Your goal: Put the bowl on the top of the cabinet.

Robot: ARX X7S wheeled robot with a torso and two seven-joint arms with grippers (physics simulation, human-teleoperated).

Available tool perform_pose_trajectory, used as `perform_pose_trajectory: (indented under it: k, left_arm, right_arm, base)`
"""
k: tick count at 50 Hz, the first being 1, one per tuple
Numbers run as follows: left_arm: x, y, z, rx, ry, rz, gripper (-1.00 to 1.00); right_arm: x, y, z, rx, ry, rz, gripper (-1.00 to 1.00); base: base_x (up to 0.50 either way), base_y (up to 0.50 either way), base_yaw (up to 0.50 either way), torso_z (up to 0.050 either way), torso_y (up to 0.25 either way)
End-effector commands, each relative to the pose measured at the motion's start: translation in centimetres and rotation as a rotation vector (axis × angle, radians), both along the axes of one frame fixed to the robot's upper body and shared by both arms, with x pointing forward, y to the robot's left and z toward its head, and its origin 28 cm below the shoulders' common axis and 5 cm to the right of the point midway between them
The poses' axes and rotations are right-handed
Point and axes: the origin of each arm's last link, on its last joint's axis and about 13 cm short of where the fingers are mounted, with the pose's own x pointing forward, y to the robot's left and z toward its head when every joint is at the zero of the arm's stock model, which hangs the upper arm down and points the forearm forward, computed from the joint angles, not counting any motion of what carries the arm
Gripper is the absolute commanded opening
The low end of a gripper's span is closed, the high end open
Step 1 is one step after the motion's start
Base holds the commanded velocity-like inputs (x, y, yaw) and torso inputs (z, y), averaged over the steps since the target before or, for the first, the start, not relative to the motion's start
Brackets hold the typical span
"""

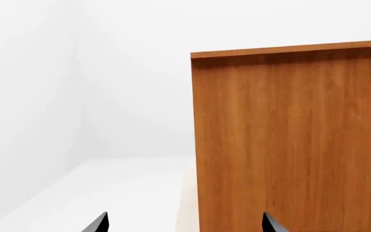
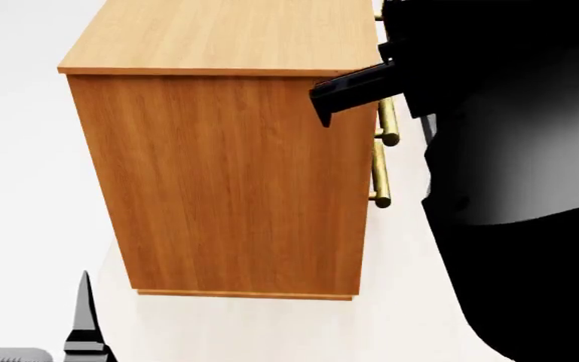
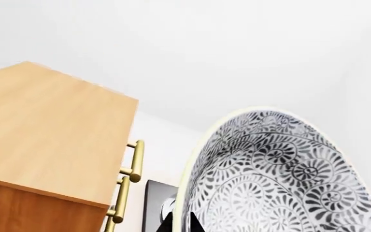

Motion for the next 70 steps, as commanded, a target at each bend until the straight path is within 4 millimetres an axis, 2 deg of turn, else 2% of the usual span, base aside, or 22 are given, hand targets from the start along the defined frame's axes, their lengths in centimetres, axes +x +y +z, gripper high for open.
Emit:
perform_pose_trajectory:
  k: [1, 13, 23, 44, 54, 61, 70]
  left_arm:
    - [0.2, -0.1, -0.1, 0.001, 0.003, -0.005, 1.0]
    - [0.3, 0.0, -0.3, 0.0, 0.01, -0.002, 1.0]
    - [0.3, -0.1, -0.4, 0.002, 0.013, -0.003, 1.0]
    - [0.0, 0.1, -0.3, 0.004, 0.013, 0.001, 1.0]
    - [0.2, 0.0, -0.7, 0.012, 0.022, -0.002, 1.0]
    - [0.4, 0.2, -1.1, 0.008, 0.034, -0.001, 1.0]
    - [0.5, 0.2, -1.3, 0.012, 0.04, -0.002, 1.0]
  right_arm:
    - [0.1, 0.9, 2.1, -0.013, -0.033, 0.009, -1.0]
    - [0.0, 1.7, 2.7, 0.004, -0.072, 0.029, -1.0]
    - [-0.5, 3.2, 3.3, 0.013, -0.101, 0.064, -1.0]
    - [-0.7, 5.3, 3.2, -0.006, -0.128, 0.133, -1.0]
    - [-0.1, 6.0, 3.4, -0.004, -0.131, 0.163, -1.0]
    - [1.3, 6.5, 2.8, -0.004, -0.118, 0.166, -1.0]
    - [2.1, 7.1, 3.4, 0.031, -0.121, 0.179, -1.0]
  base:
    - [0.0, 0.0, 0.0, 0.0, 0.01]
    - [0.0, 0.0, 0.0, 0.0, 0.0]
    - [0.0, 0.0, 0.0, 0.0, 0.001]
    - [0.0, 0.0, 0.0, 0.0, 0.0]
    - [0.0, 0.0, 0.0, 0.0, 0.0]
    - [0.0, 0.0, 0.0, 0.0, 0.0]
    - [0.0, 0.0, 0.0, 0.0, 0.001]
